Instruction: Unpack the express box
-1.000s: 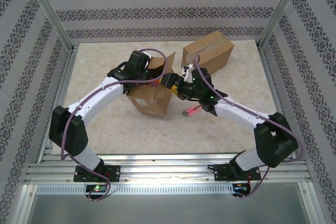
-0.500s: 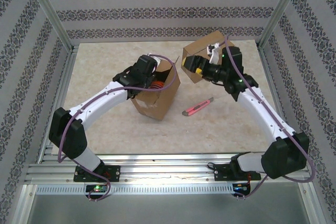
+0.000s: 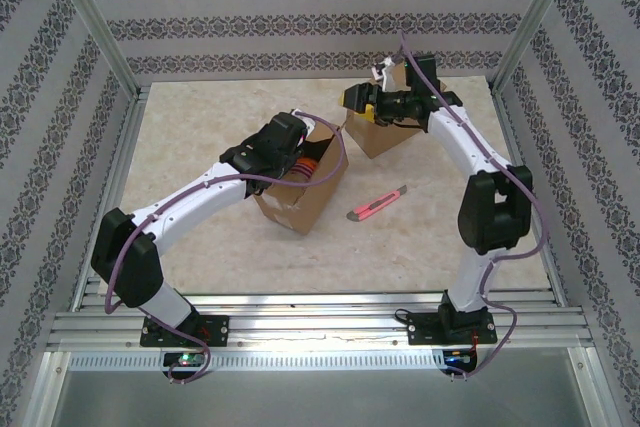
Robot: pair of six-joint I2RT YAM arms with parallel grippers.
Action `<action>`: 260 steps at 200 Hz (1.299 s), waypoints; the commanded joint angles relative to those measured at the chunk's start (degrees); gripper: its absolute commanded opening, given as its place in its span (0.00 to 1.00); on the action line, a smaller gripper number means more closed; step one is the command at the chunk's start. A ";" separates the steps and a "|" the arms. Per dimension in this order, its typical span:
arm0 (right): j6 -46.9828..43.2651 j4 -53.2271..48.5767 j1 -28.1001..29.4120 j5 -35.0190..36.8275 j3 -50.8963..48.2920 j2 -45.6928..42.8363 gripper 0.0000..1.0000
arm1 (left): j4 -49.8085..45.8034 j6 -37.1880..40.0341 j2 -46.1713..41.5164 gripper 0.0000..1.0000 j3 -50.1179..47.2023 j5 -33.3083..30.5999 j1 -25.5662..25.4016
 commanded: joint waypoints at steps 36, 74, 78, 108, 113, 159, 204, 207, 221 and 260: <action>-14.34 -13.49 5.37 -1.51 6.97 4.41 0.82 | 3.74 1.13 -2.16 0.00 -1.15 -1.82 -1.14; -15.79 -14.88 6.22 -1.55 7.70 6.13 0.81 | 4.07 1.17 -1.50 0.00 -1.24 -1.71 -1.28; -15.97 -15.19 6.29 -1.39 7.98 6.45 0.80 | 4.18 1.22 -1.49 0.00 -1.34 -1.58 -1.31; -16.82 -16.92 6.46 -1.14 10.25 8.98 0.76 | 4.83 1.56 -1.66 0.00 -1.84 -0.97 -1.65; -17.04 -17.28 6.40 -1.18 10.59 9.37 0.75 | 4.95 1.66 -1.68 0.00 -1.95 -0.86 -1.70; -18.88 -19.84 6.57 -2.06 12.89 10.93 0.71 | 5.77 2.36 -1.95 0.00 -2.99 -0.48 -2.01; -20.09 -19.76 7.26 -2.20 9.77 10.25 0.71 | 5.37 1.92 -0.96 0.00 -2.35 -0.84 -2.01; -20.19 -19.56 7.27 -2.21 9.36 10.12 0.71 | 5.37 1.92 -0.84 0.00 -2.32 -0.84 -2.05; -20.21 -19.03 7.27 -2.13 7.98 9.88 0.71 | 5.16 1.79 -0.44 0.00 -2.16 -0.75 -2.01; -19.81 -18.05 7.30 -0.47 6.43 10.81 0.69 | 5.00 1.32 -0.20 0.00 -2.15 0.14 -2.07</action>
